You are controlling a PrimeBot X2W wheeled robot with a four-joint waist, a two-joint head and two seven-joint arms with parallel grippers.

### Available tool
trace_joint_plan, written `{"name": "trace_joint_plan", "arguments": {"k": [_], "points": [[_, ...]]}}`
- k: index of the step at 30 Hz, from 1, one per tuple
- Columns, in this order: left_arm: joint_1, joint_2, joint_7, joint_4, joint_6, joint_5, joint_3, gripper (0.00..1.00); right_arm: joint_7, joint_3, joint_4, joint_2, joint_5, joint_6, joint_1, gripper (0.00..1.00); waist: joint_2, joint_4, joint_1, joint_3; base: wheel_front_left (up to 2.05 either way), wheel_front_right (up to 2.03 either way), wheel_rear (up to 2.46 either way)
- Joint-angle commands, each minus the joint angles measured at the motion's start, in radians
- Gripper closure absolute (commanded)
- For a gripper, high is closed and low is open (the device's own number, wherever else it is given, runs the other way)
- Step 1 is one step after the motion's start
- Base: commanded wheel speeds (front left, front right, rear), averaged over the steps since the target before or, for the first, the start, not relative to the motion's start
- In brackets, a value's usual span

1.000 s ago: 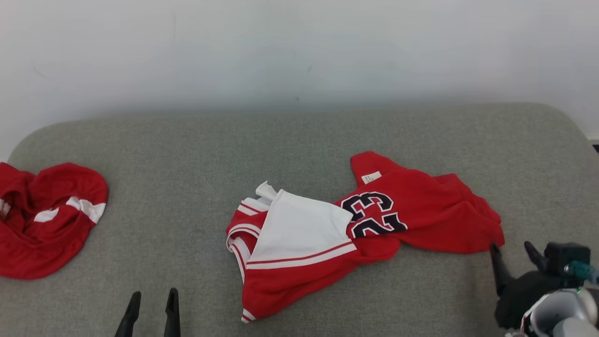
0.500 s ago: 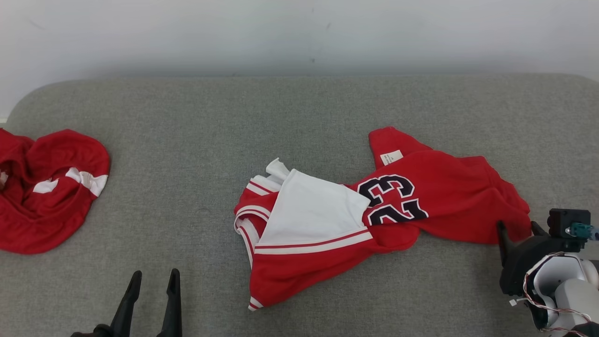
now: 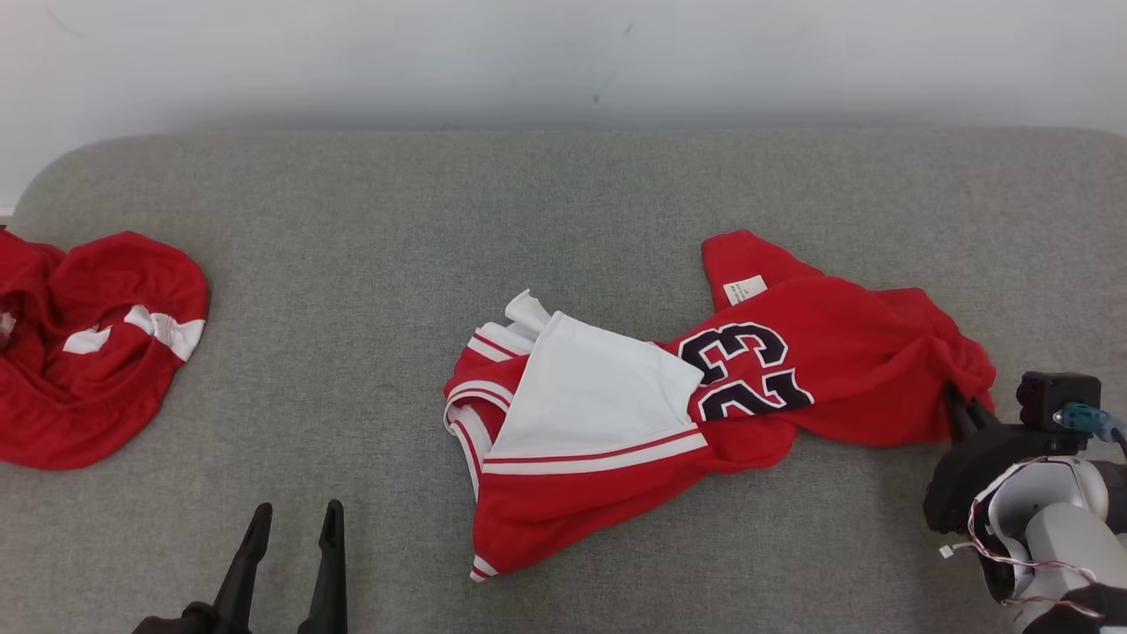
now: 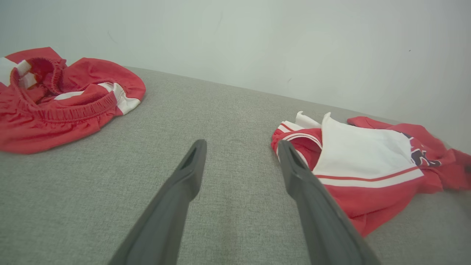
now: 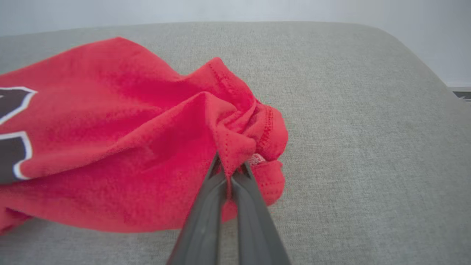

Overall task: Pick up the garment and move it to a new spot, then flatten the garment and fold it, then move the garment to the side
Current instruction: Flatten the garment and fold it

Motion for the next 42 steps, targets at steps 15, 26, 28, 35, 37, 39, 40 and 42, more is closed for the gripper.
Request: {"name": "trace_joint_plan", "arguments": {"k": [15, 26, 28, 35, 37, 39, 40, 42], "points": [[0.059, -0.008, -0.001, 0.011, 0.002, -0.001, 0.016, 0.0, 0.287, -0.067, -0.603, 0.101, 0.144, 0.001, 0.407, 1.0, -0.0001, -0.077, -0.0002, -0.093, 0.0, 0.0, 0.0], [0.068, -0.013, -0.001, 0.009, 0.001, -0.007, 0.004, 0.0, 0.717, -0.243, -1.125, 0.2, 0.156, 0.001, 0.618, 1.0, -0.0001, -0.079, -0.0002, -0.107, 0.0, 0.0, 0.0], [0.065, -0.013, -0.001, 0.008, 0.001, -0.006, 0.001, 0.0, 0.709, -0.261, -1.099, 0.203, 0.146, 0.001, 0.568, 1.0, -0.0001, -0.072, -0.0002, -0.103, 0.0, 0.0, 0.0], [0.034, -0.014, -0.001, 0.007, 0.001, -0.005, -0.012, 0.0, 0.693, -0.277, -0.813, 0.168, 0.113, 0.001, 0.322, 1.0, -0.0001, -0.022, -0.0002, -0.079, 0.0, 0.0, 0.0], [0.028, -0.013, -0.001, 0.006, 0.001, -0.006, -0.014, 0.0, 0.674, -0.277, -0.709, 0.156, 0.097, 0.001, 0.251, 1.0, -0.0001, -0.004, -0.0002, -0.068, 0.0, 0.0, 0.0], [0.019, -0.013, -0.001, 0.005, 0.001, -0.007, -0.015, 0.0, 0.642, -0.287, -0.61, 0.158, 0.087, 0.001, 0.181, 1.0, -0.0001, 0.015, -0.0002, -0.058, 0.0, 0.0, 0.0], [0.016, -0.013, -0.001, 0.005, 0.001, -0.007, -0.018, 0.0, 0.628, -0.293, -0.559, 0.156, 0.078, 0.001, 0.15, 1.0, -0.0001, 0.026, -0.0002, -0.051, 0.0, 0.0, 0.0], [0.012, -0.013, -0.001, 0.005, 0.001, -0.01, -0.02, 0.0, 0.592, -0.302, -0.465, 0.148, 0.052, 0.001, 0.092, 1.0, -0.0001, 0.047, -0.0002, -0.039, 0.0, 0.0, 0.0]]}}
